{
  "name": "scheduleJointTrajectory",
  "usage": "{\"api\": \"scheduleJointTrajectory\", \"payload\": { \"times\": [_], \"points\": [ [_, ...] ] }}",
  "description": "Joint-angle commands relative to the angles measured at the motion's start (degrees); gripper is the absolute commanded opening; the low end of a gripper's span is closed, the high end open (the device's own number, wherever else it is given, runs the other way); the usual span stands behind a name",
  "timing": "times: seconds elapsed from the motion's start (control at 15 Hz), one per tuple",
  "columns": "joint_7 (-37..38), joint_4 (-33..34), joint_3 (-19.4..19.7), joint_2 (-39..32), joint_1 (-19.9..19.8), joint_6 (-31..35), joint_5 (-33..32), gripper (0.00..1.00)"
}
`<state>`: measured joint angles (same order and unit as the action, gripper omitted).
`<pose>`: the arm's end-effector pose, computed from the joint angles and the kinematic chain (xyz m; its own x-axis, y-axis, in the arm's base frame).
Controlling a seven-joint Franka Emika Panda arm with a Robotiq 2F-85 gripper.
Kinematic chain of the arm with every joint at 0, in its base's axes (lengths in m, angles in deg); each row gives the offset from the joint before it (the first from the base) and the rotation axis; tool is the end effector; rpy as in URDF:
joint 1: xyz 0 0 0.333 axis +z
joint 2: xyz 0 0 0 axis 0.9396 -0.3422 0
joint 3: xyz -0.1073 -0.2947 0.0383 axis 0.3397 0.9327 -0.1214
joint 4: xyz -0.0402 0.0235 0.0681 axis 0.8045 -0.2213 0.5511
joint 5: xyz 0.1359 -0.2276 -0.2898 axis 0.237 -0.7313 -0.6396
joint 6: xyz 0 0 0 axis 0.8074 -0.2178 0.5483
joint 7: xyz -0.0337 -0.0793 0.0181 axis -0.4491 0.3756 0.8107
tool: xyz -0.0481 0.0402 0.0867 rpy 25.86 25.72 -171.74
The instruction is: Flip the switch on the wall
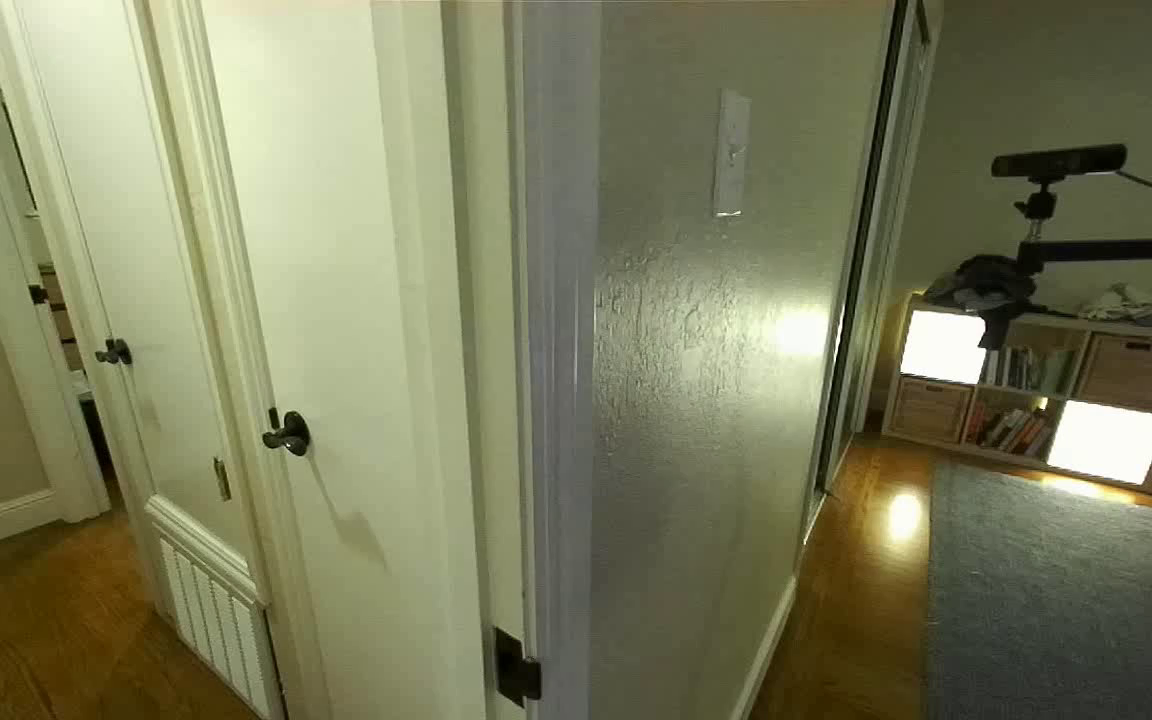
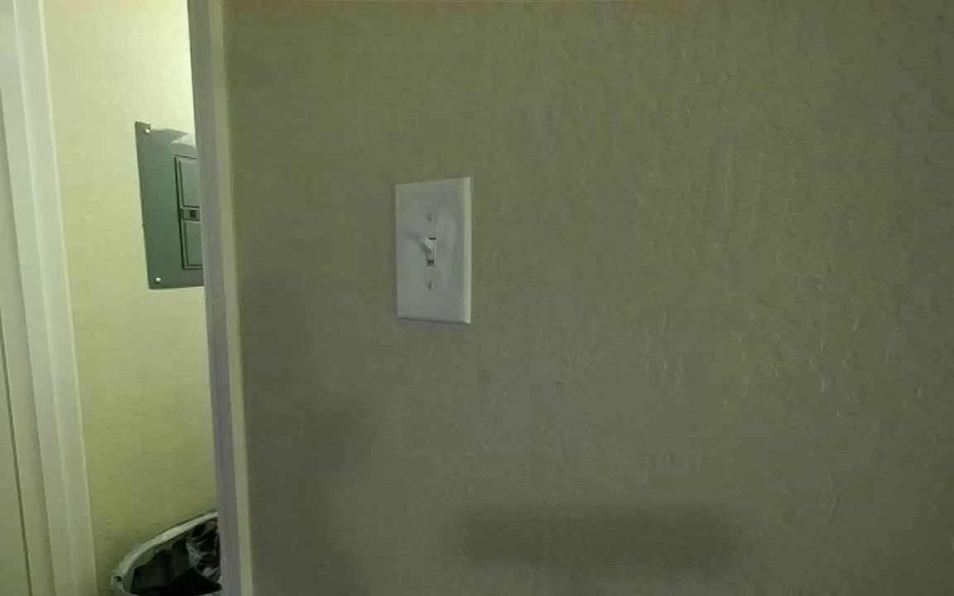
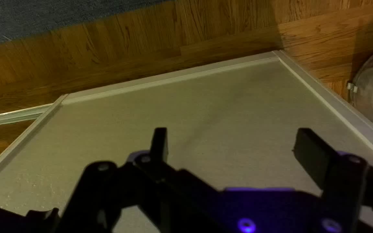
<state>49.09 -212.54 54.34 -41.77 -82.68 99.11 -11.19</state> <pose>0.2930 -0.1993 0.4497 0.9775 -0.0788 0.1959 -0.0831 -0.9964 0.0142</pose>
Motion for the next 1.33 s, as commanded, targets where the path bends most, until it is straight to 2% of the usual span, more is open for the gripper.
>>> {"api": "scheduleJointTrajectory", "payload": {
  "times": [0.0,0.93,1.27],
  "points": [
    [-0.4,0.1,-0.6,-0.1,-0.6,-0.1,0.5,1.0],
    [-0.6,0.2,-0.4,-0.3,-0.4,-0.1,0.8,1.0],
    [-4.3,0.2,0.0,-1.6,3.9,1.1,4.7,1.0]
  ]
}}
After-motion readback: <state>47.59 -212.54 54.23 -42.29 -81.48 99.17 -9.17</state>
